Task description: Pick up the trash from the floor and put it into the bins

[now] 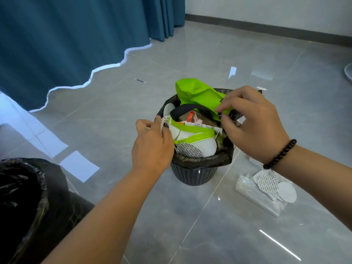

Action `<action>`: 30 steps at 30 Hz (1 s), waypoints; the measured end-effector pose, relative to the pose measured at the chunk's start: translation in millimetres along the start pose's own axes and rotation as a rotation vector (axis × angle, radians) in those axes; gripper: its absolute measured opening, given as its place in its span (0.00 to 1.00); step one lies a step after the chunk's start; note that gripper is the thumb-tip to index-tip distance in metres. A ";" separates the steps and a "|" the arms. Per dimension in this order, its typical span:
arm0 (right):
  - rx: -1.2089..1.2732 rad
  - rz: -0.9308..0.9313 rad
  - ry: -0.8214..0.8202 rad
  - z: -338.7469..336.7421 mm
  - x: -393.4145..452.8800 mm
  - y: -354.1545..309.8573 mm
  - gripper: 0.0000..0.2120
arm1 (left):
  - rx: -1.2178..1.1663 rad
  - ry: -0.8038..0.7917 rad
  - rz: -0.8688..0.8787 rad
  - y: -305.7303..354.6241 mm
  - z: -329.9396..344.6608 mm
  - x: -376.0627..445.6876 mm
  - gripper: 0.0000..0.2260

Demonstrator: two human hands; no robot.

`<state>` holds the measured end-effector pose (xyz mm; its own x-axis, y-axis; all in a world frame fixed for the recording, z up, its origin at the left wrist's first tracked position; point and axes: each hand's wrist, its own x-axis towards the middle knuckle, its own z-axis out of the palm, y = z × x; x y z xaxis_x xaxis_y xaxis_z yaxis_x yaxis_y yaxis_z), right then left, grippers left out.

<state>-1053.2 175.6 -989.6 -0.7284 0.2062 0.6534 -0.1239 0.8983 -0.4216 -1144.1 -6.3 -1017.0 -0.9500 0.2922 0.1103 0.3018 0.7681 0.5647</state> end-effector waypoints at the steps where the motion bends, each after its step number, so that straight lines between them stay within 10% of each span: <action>1: 0.020 0.030 0.018 -4.0 -5.9 5.8 0.07 | 0.006 0.004 -0.017 0.1 1.3 -1.7 0.20; 10: -0.051 0.555 0.015 -35.3 -84.4 76.2 0.10 | -0.338 0.160 -0.172 -3.1 12.5 -21.2 0.07; 15: -0.187 0.893 -0.449 -24.2 -144.6 124.6 0.12 | -0.325 0.154 -0.150 -1.8 18.1 -18.9 0.08; 23: -0.401 0.948 -0.782 9.1 -199.0 143.6 0.42 | -0.456 0.262 -0.241 -1.9 12.8 -28.4 0.07; 30: -0.425 0.744 -0.799 23.7 -223.6 143.0 0.27 | -0.547 0.257 -0.260 -13.3 22.2 -63.7 0.06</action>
<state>-924.0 248.8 -1210.9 -0.7617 0.5689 -0.3100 0.6361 0.7475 -0.1912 -1085.8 -22.5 -1049.6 -0.9958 -0.0614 0.0673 0.0395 0.3748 0.9262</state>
